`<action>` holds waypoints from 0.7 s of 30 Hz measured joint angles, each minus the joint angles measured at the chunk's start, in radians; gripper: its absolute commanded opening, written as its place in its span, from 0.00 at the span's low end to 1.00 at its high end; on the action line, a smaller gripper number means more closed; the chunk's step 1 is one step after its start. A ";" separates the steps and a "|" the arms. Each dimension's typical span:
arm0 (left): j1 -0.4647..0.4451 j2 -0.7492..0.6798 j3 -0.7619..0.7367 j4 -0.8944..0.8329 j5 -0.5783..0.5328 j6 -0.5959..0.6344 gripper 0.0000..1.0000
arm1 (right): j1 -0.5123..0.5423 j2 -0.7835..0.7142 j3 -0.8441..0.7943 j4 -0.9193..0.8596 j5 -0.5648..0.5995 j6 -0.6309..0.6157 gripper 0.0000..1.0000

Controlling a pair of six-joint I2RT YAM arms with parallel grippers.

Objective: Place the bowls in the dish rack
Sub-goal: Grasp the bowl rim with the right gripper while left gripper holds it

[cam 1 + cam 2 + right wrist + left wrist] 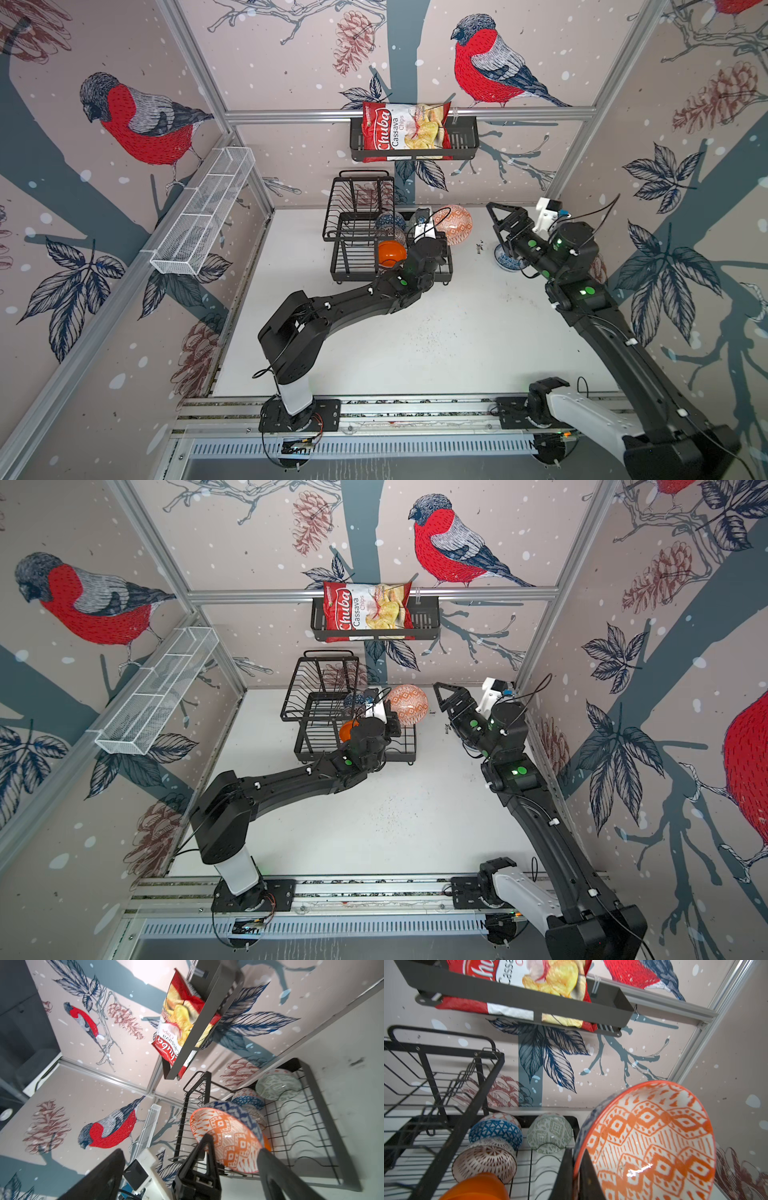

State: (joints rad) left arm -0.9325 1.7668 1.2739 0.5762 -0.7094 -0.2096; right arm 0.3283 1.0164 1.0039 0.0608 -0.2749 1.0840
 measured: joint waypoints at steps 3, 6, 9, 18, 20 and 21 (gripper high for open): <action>-0.001 0.011 -0.011 0.089 -0.026 0.066 0.00 | 0.036 0.034 -0.010 0.056 0.004 0.057 0.99; -0.002 0.021 -0.034 0.175 -0.051 0.127 0.00 | 0.065 0.061 -0.021 0.107 0.011 0.107 0.95; -0.003 0.033 -0.055 0.250 -0.064 0.183 0.00 | 0.094 0.082 -0.025 0.158 0.018 0.154 0.90; -0.011 0.072 -0.064 0.377 -0.087 0.283 0.00 | 0.167 0.182 -0.008 0.285 0.075 0.288 0.80; -0.014 0.076 -0.064 0.389 -0.089 0.297 0.00 | 0.168 0.203 -0.004 0.299 0.088 0.313 0.78; -0.016 0.077 -0.065 0.397 -0.090 0.312 0.00 | 0.169 0.214 0.000 0.304 0.094 0.328 0.77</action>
State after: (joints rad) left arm -0.9482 1.8439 1.2087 0.9737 -0.7990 0.1024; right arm 0.4969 1.2308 1.0039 0.3653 -0.1806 1.4124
